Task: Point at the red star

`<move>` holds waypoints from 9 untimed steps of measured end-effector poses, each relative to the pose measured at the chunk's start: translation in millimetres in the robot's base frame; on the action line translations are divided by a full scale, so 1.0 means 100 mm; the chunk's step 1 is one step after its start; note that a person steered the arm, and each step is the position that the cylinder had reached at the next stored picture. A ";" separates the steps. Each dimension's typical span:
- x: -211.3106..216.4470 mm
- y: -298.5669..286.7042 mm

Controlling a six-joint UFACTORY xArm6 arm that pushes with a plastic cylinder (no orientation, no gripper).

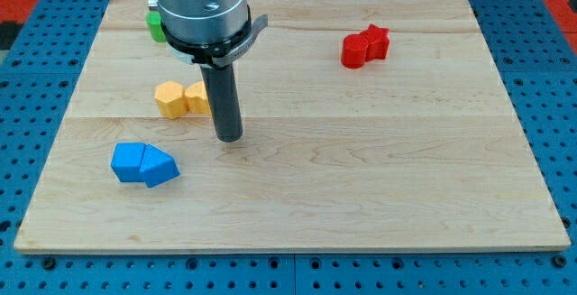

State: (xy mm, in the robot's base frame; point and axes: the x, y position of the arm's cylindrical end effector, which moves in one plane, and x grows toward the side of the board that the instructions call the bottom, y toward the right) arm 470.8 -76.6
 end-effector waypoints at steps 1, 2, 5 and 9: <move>0.00 0.00; 0.04 0.21; 0.10 0.61; -0.61 0.66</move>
State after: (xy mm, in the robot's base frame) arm 409.9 -10.4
